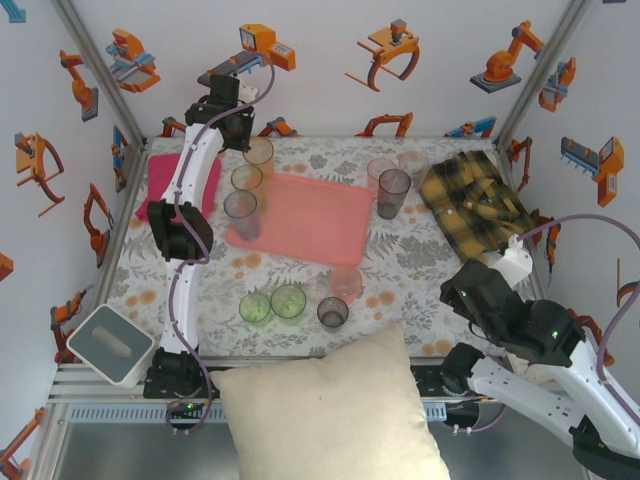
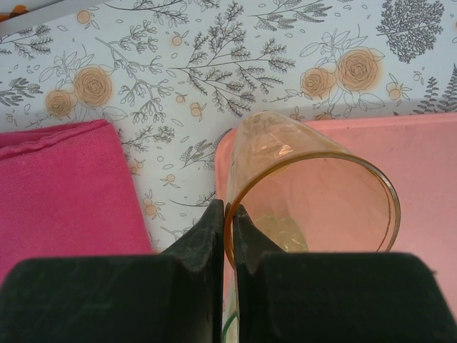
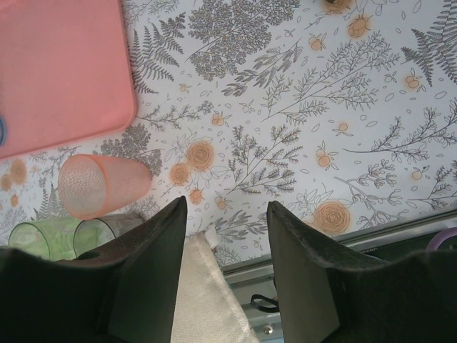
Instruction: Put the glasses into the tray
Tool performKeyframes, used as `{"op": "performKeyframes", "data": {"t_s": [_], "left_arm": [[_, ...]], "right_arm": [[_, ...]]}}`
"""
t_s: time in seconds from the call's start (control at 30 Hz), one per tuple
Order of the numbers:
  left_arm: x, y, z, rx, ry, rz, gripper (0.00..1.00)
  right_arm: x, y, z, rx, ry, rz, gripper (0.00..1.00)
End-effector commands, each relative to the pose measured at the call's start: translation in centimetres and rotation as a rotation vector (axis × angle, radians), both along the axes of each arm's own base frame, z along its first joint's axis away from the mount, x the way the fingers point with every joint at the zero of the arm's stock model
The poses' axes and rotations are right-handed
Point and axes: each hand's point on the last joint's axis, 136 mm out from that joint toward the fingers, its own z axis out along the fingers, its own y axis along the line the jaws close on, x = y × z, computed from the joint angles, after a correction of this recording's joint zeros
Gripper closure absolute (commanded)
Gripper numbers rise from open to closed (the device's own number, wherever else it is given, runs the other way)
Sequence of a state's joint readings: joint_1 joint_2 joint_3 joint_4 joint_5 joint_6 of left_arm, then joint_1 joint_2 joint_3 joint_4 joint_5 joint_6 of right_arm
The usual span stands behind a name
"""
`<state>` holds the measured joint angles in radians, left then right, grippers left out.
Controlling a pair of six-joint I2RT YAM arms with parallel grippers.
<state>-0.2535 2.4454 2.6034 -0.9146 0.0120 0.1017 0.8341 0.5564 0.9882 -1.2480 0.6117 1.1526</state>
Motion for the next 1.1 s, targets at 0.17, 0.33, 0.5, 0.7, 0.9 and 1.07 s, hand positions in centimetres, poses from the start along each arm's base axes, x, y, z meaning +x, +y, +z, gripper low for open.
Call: {"op": "performKeyframes", "data": {"t_s": [0.17, 0.33, 0.5, 0.7, 0.9, 1.07], "left_arm": [[-0.1, 0.7, 0.0, -0.009, 0.017, 0.001, 0.89], [-0.1, 0.8, -0.3, -0.01, 0.026, 0.006, 0.89], [-0.1, 0.6, -0.7, -0.02, 0.036, 0.001, 0.88], [-0.1, 0.6, -1.5, -0.02, 0.054, 0.003, 0.88], [0.0, 0.6, -1.9, -0.016, 0.059, 0.005, 0.87], [0.0, 0.6, -1.9, -0.015, 0.055, 0.004, 0.84]], "right_arm": [[0.3, -0.2, -0.1, -0.003, -0.009, -0.025, 0.52], [0.3, -0.1, -0.1, -0.001, -0.009, -0.024, 0.52], [0.4, -0.1, -0.1, -0.004, -0.009, -0.025, 0.52], [0.4, -0.1, -0.1, -0.008, -0.008, -0.025, 0.52], [0.5, -0.1, 0.0, -0.008, -0.011, -0.028, 0.52], [0.5, -0.1, 0.1, -0.012, -0.015, -0.029, 0.53]]}}
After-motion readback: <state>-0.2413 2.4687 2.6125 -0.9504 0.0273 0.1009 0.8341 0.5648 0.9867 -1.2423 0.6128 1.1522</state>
